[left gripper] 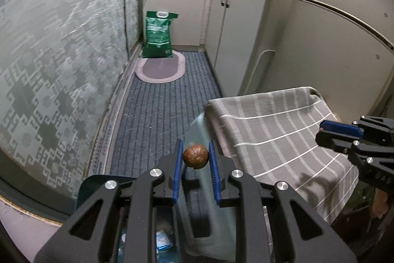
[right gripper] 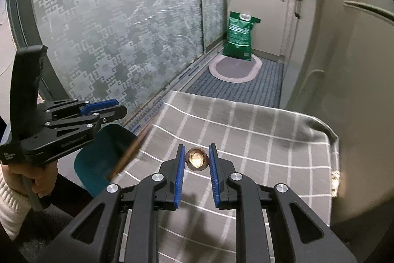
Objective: Collect trash
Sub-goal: 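Carry the nut with the left tool while the right tool carries the shell to the bin, then open the left tool and right tool to drop nut and shell into the bin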
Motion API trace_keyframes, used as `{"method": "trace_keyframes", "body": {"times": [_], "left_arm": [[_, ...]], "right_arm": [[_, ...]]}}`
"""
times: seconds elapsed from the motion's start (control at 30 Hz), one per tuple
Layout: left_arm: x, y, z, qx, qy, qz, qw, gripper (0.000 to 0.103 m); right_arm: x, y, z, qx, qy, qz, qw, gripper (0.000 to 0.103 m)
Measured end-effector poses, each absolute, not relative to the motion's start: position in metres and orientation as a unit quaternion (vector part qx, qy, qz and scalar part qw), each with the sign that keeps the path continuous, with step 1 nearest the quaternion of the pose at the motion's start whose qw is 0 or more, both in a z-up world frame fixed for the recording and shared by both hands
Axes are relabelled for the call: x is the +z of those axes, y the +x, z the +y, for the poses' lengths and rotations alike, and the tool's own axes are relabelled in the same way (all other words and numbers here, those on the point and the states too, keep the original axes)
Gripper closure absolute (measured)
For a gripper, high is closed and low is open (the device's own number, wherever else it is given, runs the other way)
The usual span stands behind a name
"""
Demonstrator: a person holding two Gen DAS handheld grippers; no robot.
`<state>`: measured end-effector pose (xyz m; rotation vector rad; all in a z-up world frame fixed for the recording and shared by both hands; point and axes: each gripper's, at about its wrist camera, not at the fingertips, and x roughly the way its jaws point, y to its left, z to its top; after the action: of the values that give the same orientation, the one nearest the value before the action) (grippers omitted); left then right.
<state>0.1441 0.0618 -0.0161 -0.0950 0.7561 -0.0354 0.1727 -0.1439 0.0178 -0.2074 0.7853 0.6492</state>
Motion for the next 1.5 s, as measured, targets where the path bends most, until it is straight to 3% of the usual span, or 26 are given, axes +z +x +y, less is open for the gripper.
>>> {"method": "trace_keyframes", "body": {"times": [0.93,1.5], "left_arm": [[-0.108,0.107,0.179,0.053,-0.075,0.461,0.883,0.081],[-0.141,0.095,0.204,0.041,-0.088,0.505,0.858,0.077]], "right_arm": [[0.024,0.154,-0.016,0.373,-0.131,0.377,0.837,0.084],[-0.012,0.144,0.058,0.397,-0.161,0.419,0.801,0.084]]}}
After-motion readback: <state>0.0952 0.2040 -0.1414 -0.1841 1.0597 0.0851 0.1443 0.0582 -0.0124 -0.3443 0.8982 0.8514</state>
